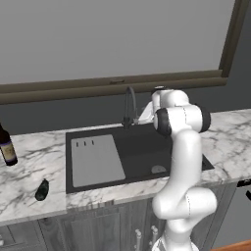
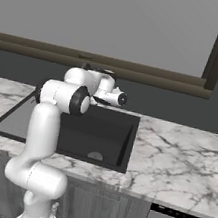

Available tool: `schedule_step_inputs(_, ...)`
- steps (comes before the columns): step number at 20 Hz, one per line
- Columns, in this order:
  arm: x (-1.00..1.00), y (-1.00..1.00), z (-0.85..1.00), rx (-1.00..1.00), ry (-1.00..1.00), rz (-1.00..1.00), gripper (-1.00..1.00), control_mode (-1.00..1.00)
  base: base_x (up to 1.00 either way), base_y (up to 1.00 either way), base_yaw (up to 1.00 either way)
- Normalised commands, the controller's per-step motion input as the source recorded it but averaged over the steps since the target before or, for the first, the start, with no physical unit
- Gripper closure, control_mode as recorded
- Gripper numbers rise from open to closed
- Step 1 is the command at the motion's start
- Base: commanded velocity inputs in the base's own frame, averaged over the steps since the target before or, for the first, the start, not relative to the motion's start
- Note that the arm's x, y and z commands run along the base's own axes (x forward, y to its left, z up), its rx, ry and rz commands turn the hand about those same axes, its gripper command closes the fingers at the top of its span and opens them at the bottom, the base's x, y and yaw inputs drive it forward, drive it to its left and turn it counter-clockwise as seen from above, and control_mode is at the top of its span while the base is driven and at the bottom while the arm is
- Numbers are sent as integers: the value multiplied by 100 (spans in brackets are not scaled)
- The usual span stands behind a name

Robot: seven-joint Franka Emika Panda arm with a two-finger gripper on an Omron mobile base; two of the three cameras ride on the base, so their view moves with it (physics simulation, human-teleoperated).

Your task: Turn on the sink faucet. Then move the eggplant from the counter to the sink. Turn off the sink. Move the vegetable from the sink to the pot next to the stove. Finally move the pot to the rear left burner.

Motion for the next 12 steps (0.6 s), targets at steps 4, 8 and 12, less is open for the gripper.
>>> schedule_step_inputs(4,22,2,-7,0,0,0,-100,-100,0,0,0)
schedule_step_inputs(8,20,1,-4,0,0,0,-100,-100,0,0,0)
schedule_step_inputs(12,15,3,-5,0,0,0,-100,-100,0,0,0)
